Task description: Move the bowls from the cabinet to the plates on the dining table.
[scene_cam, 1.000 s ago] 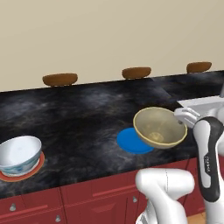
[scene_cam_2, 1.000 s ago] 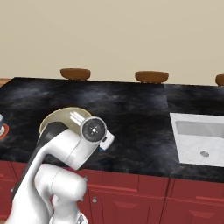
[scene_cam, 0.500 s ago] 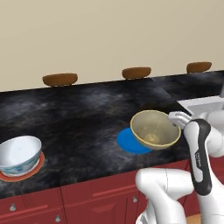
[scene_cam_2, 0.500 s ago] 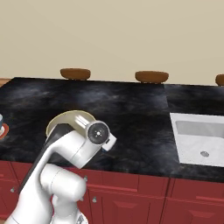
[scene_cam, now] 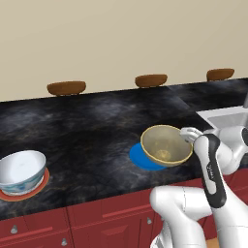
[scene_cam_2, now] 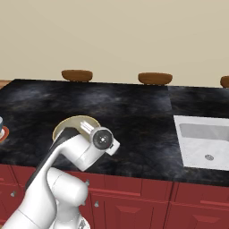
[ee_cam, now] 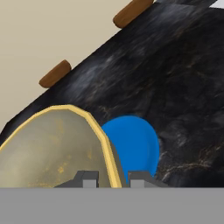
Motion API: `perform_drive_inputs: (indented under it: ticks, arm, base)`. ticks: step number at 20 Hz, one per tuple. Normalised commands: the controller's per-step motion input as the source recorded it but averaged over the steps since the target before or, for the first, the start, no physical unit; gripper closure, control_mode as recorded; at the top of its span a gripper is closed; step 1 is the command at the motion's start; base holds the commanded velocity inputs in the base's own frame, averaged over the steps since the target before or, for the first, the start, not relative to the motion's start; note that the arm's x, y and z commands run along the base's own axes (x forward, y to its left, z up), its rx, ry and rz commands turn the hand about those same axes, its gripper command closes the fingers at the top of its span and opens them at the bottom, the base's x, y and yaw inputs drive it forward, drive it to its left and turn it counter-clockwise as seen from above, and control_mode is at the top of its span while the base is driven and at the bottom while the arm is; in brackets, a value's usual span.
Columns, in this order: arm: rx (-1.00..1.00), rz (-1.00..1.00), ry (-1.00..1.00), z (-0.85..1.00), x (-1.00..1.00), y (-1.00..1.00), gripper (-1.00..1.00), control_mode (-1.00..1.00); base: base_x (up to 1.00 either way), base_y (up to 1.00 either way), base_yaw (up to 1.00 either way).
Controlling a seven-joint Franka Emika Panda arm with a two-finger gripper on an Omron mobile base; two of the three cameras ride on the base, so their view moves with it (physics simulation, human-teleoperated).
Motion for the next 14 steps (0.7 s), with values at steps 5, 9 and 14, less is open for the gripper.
perform_drive_inputs:
  ticks: [5,9,14]
  arm:
    - [0.0,0.0,0.0,-0.24,0.31,0.0,1.0,-1.0]
    - [0.0,0.0,0.0,-0.24,0.3,-0.03,1.0,-1.0]
    - [0.0,0.01,0.01,-0.21,0.3,-0.06,1.0,-1.0]
  base:
    - [0.0,0.0,0.0]
    - [0.0,0.0,0.0]
    - [0.0,0.0,0.0]
